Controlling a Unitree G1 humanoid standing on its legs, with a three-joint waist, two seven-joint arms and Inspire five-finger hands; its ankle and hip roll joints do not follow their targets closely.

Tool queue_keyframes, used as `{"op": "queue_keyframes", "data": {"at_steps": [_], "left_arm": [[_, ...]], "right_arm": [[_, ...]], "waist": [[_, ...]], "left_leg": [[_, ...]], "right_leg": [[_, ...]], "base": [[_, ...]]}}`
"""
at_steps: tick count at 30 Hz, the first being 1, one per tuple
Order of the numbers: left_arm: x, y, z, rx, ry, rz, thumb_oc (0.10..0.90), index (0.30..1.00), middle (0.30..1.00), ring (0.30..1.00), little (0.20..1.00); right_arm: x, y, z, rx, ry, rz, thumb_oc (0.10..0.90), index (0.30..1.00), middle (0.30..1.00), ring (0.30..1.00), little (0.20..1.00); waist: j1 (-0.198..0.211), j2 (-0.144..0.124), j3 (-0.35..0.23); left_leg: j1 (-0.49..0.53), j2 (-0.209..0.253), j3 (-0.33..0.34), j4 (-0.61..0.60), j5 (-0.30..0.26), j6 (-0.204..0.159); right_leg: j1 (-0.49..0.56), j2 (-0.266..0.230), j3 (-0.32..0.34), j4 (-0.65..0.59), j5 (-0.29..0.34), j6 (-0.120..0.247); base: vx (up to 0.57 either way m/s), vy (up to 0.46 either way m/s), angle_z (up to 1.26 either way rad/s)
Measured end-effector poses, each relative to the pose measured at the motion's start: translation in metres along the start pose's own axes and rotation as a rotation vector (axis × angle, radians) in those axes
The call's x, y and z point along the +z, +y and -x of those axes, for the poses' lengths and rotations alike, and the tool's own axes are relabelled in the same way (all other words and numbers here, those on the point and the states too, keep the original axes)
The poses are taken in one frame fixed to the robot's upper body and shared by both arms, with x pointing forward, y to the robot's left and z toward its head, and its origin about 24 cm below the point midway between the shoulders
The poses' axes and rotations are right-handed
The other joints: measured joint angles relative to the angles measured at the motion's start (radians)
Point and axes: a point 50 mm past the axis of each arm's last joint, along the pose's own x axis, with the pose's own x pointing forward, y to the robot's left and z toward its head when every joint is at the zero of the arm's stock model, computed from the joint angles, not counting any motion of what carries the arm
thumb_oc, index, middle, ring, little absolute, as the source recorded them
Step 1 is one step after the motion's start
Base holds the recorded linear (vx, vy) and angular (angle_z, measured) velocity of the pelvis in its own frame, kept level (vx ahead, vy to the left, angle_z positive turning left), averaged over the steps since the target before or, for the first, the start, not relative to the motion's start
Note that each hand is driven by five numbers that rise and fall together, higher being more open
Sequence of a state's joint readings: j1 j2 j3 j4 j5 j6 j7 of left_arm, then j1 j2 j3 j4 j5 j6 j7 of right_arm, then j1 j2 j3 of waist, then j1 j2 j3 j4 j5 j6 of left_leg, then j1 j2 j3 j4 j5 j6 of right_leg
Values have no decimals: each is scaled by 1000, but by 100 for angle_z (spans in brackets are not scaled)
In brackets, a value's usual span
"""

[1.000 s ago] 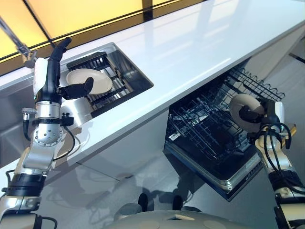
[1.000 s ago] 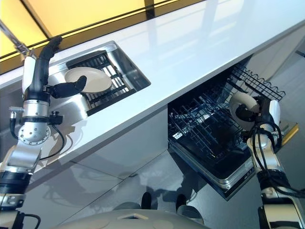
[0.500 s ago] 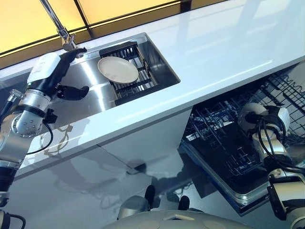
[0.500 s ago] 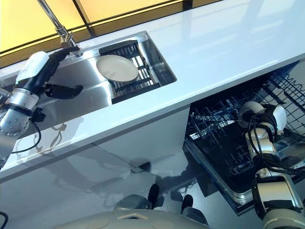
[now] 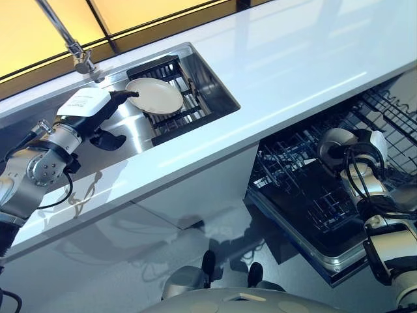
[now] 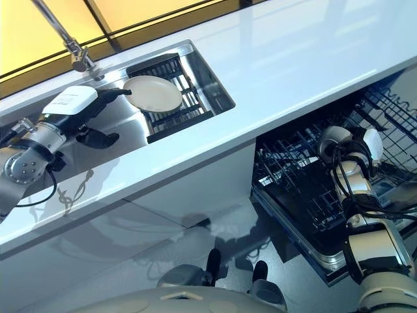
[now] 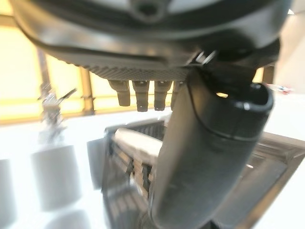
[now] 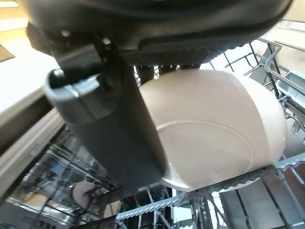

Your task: Pick up plates and place into dishwasher.

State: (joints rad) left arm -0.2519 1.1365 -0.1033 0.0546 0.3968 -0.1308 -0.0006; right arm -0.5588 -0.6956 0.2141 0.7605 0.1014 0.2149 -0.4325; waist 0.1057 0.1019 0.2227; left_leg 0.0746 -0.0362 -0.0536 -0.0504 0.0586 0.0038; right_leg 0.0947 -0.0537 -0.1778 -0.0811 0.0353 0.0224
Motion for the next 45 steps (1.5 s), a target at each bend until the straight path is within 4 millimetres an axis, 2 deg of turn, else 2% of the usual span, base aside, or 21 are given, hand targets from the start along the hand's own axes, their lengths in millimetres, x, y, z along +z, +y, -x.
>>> {"op": "queue_keyframes", "data": {"at_steps": [5,9,16,23,28,31,38,39,40,41,42,45], "left_arm": [[-6,5,-2,59,56,-134,800,900,900,900,900],[-19,4,-3,91,144,-222,800,900,900,900,900],[-33,-7,-3,1,239,-347,800,900,900,900,900],[-52,-31,5,-276,401,-358,800,900,900,900,900],[-62,-46,14,-466,516,-306,800,900,900,900,900],[-65,-48,16,-494,565,-281,800,900,900,900,900],[-66,-51,16,-474,612,-217,800,900,900,900,900],[-66,-51,16,-466,620,-204,435,587,587,587,535],[-66,-51,16,-464,623,-203,281,455,455,455,381],[-66,-51,16,-458,623,-205,281,455,455,455,381],[-66,-51,16,-433,619,-211,100,300,300,300,200],[-65,-51,14,-345,611,-222,100,300,300,300,200]], "right_arm": [[13,11,14,87,-127,-60,800,900,900,900,900],[19,18,26,180,-210,-83,800,900,900,900,900],[21,22,44,262,-300,-123,800,900,900,900,900],[38,2,56,215,-429,-283,800,900,900,900,900],[50,-22,56,109,-499,-368,800,900,900,900,900],[49,-28,56,73,-497,-381,800,900,900,900,900],[34,-23,61,111,-454,-384,800,900,900,900,900],[32,-22,63,121,-451,-392,800,900,900,900,900],[33,-22,65,130,-455,-397,800,900,900,900,900],[33,-22,66,135,-461,-398,800,900,900,900,900],[38,-23,69,144,-490,-406,800,900,900,900,900],[48,-26,75,143,-558,-428,800,900,900,900,900]], "waist": [[-39,-1,1],[-80,-4,4],[-135,-10,8],[-156,-31,21],[-168,-37,25],[-176,-37,25],[-178,-38,25],[-178,-38,25],[-178,-38,25],[-178,-38,25],[-178,-38,25],[-179,-39,24]], "left_leg": [[26,1,33,-35,-2,6],[31,1,66,-38,-8,15],[38,-2,105,-38,-22,28],[60,-2,155,-39,-32,33],[69,-3,194,-39,-35,37],[71,-3,198,-39,-36,37],[72,-3,199,-39,-36,37],[73,-3,199,-39,-36,37],[73,-3,199,-39,-36,37],[73,-3,200,-39,-36,37],[74,-3,200,-39,-36,37],[77,-3,206,-39,-36,37]], "right_leg": [[-4,5,32,-4,6,2],[-11,2,36,-5,8,5],[-21,-4,58,-4,16,15],[-25,-2,85,-3,33,18],[-35,-2,90,-3,47,18],[-35,-2,92,-3,49,16],[-34,0,97,-3,51,16],[-34,0,98,-3,52,16],[-34,0,100,-3,52,17],[-34,0,101,-3,52,17],[-34,1,105,-3,53,17],[-34,2,112,-3,56,17]], "base": [[17,113,-25],[5,107,-22],[-4,86,-17],[-9,46,-25],[-26,2,-24],[-20,-7,-5],[-10,-13,0],[-30,-27,-1],[0,0,0],[-34,-20,-4],[-34,-24,-5],[-30,-40,-8]]}}
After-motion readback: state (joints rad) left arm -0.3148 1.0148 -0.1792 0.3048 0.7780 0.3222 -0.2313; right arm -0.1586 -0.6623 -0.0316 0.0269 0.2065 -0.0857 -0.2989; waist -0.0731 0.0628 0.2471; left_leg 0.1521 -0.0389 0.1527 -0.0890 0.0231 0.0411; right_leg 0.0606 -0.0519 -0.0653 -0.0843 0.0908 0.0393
